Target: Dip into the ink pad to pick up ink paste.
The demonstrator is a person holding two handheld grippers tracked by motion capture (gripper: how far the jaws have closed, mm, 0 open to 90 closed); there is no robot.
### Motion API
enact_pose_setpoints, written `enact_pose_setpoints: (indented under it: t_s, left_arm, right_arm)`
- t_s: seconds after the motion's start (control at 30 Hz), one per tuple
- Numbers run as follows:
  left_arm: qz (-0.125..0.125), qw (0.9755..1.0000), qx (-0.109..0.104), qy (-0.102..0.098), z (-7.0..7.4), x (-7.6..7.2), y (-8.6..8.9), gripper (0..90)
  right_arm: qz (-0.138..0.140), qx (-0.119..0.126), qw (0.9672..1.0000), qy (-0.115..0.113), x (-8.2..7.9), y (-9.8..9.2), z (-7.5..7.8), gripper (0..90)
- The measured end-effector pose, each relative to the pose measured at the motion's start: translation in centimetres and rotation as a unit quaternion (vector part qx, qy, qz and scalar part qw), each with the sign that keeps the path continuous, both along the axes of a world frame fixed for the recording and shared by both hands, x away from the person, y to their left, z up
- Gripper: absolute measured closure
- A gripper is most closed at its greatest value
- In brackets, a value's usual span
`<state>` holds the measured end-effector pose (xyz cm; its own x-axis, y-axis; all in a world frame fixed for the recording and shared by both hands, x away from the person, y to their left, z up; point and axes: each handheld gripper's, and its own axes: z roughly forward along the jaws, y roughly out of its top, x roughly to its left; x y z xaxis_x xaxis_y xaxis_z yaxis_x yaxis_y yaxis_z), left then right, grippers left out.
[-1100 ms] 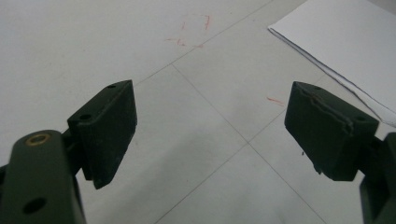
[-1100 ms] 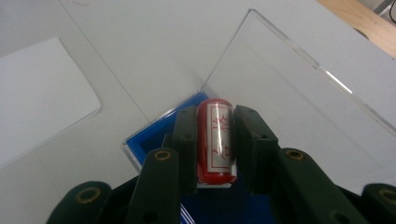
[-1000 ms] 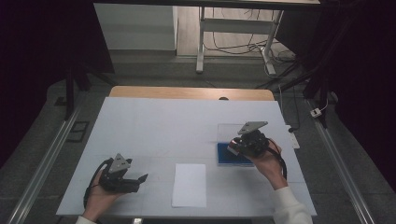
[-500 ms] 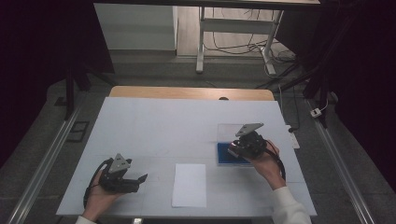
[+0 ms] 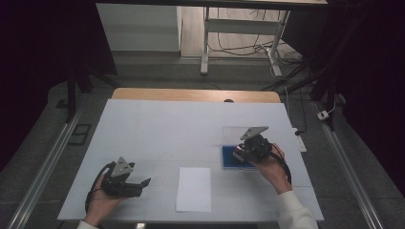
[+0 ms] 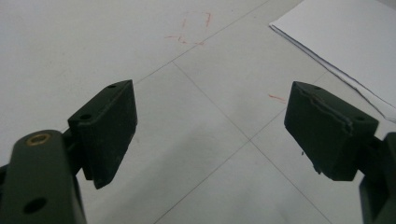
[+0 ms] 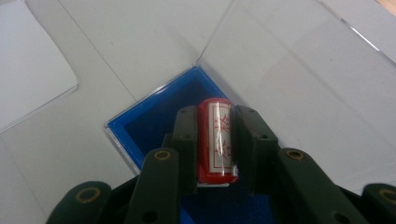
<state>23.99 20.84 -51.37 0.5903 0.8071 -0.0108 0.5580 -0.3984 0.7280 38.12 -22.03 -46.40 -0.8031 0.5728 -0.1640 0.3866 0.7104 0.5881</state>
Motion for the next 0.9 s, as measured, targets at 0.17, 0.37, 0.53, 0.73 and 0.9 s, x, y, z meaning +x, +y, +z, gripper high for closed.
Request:
enact_pose_setpoints:
  t_s: [0.17,0.37,0.53,0.73,0.9]
  left_arm:
    - [0.000,1.0000,0.001,0.000,-0.01,0.00,-0.05,17.3]
    - [-0.001,1.0000,0.004,0.001,-0.07,0.02,-0.11,17.4]
    - [-0.002,1.0000,0.003,0.001,-0.08,0.02,-0.08,17.4]
    - [-0.002,1.0000,0.003,0.001,-0.08,-0.02,-0.11,17.4]
    - [0.000,1.0000,0.001,0.002,-0.05,-0.07,-0.05,17.4]
  right_arm:
    - [-0.003,-0.006,1.0000,-0.004,-0.05,0.17,-0.10,70.0]
    - [-0.002,-0.008,0.9999,-0.005,-0.07,0.29,-0.14,70.0]
    - [-0.003,-0.008,1.0000,-0.004,-0.05,0.28,-0.16,70.1]
    - [-0.011,-0.018,0.9998,-0.001,-0.04,0.52,-0.32,70.2]
    - [-0.015,-0.015,0.9997,0.007,0.12,0.48,-0.57,70.3]
